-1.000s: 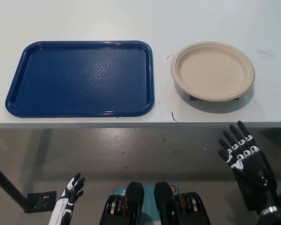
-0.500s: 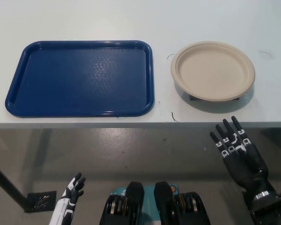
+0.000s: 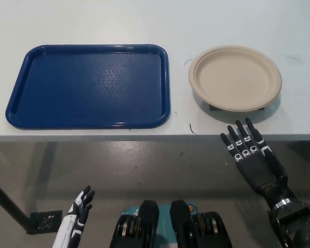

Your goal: Use the right hand to pick up a plate from a leveled surface and place it into a tray on the left side

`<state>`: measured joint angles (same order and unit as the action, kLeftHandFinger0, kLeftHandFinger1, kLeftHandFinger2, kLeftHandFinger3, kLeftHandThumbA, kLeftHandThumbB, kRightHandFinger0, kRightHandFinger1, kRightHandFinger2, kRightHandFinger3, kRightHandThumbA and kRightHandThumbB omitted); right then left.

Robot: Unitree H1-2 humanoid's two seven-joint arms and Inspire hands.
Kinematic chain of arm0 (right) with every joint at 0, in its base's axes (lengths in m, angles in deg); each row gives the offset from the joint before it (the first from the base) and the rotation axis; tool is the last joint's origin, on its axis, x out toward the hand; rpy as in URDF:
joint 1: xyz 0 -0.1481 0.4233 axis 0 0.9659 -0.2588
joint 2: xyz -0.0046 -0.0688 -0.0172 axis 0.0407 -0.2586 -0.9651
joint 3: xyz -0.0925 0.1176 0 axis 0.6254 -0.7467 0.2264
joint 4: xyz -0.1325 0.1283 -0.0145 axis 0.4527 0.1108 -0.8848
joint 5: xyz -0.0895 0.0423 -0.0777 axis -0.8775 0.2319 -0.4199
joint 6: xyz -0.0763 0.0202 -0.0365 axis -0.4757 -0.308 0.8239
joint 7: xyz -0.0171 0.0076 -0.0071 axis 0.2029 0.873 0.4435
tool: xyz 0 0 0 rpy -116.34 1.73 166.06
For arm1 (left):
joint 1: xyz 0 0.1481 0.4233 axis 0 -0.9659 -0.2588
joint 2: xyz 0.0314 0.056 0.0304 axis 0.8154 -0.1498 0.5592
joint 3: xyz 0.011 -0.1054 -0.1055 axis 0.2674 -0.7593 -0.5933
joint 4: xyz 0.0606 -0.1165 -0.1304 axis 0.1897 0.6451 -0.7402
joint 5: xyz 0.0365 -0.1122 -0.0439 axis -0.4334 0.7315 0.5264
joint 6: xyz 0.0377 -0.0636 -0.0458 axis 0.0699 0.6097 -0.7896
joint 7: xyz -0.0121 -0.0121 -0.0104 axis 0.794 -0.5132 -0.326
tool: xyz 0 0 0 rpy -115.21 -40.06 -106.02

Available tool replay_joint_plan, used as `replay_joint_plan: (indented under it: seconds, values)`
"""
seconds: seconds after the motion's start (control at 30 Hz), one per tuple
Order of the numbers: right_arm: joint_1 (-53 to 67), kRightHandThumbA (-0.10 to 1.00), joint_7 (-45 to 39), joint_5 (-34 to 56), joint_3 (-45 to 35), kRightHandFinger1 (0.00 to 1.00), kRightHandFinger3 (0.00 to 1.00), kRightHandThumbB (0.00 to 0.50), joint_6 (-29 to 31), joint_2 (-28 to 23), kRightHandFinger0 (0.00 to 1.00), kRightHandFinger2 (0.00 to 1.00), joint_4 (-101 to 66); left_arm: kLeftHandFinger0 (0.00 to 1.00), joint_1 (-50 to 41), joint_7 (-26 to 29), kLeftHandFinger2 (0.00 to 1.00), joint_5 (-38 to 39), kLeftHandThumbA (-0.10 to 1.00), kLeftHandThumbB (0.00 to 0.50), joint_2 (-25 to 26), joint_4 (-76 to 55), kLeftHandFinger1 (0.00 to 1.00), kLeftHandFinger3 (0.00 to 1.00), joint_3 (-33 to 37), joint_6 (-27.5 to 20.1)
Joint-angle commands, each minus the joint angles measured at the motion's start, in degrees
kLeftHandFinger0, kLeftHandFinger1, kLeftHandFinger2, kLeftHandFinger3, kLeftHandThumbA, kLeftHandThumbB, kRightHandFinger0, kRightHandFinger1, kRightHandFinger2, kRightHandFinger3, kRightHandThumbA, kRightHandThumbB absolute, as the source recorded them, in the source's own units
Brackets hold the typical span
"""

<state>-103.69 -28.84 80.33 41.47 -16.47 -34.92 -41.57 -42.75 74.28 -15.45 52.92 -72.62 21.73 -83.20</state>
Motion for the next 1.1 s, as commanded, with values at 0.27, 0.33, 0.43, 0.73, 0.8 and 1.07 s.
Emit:
replay_joint_plan:
  seconds: [0.27,0.33,0.43,0.73,0.8,1.07]
  values:
    - [-4.49,1.0,0.49,2.18,-1.99,1.0,1.0,0.388,-1.14,-0.45,1.0,1.0,1.83,1.0,-0.05,0.47,1.0,-1.01,0.99,0.016,0.63,-1.88,1.0,1.0,0.46,-2.79]
    - [-5.07,1.0,-1.34,1.39,-2.2,1.0,1.0,0.387,-1.14,-0.71,1.0,1.0,3.46,1.0,-0.03,0.34,1.0,-0.73,0.99,0.017,0.62,-1.74,1.0,1.0,0.49,-2.92]
    - [-6.37,1.0,-1.69,0.23,-3.12,1.0,1.0,0.379,-1.14,-0.7,1.0,1.0,5.89,1.0,-0.03,0.49,1.0,-1.18,0.99,0.018,0.66,-1.68,1.0,1.0,0.56,-3.08]
    - [-9.57,1.0,-2.33,-2.59,-3.85,1.0,1.0,0.355,-0.54,-1.44,1.0,1.0,10.28,1.0,0.06,0.34,1.0,-0.99,1.0,0.029,0.66,-1.48,1.0,1.0,0.57,-2.91]
    - [-10.05,1.0,-2.69,-2.93,-4.04,1.0,1.0,0.355,-0.41,-1.53,1.0,1.0,11.21,1.0,0.04,0.24,1.0,-0.86,0.99,0.029,0.68,-1.5,1.0,1.0,0.59,-2.86]
    - [-13.16,1.0,-2.7,-4.3,-5.14,1.0,1.0,0.411,-0.16,-1.64,1.0,1.0,14.7,1.0,-0.05,0.44,1.0,-1.33,1.0,0.025,0.64,-1.78,1.0,1.0,0.66,-2.93]
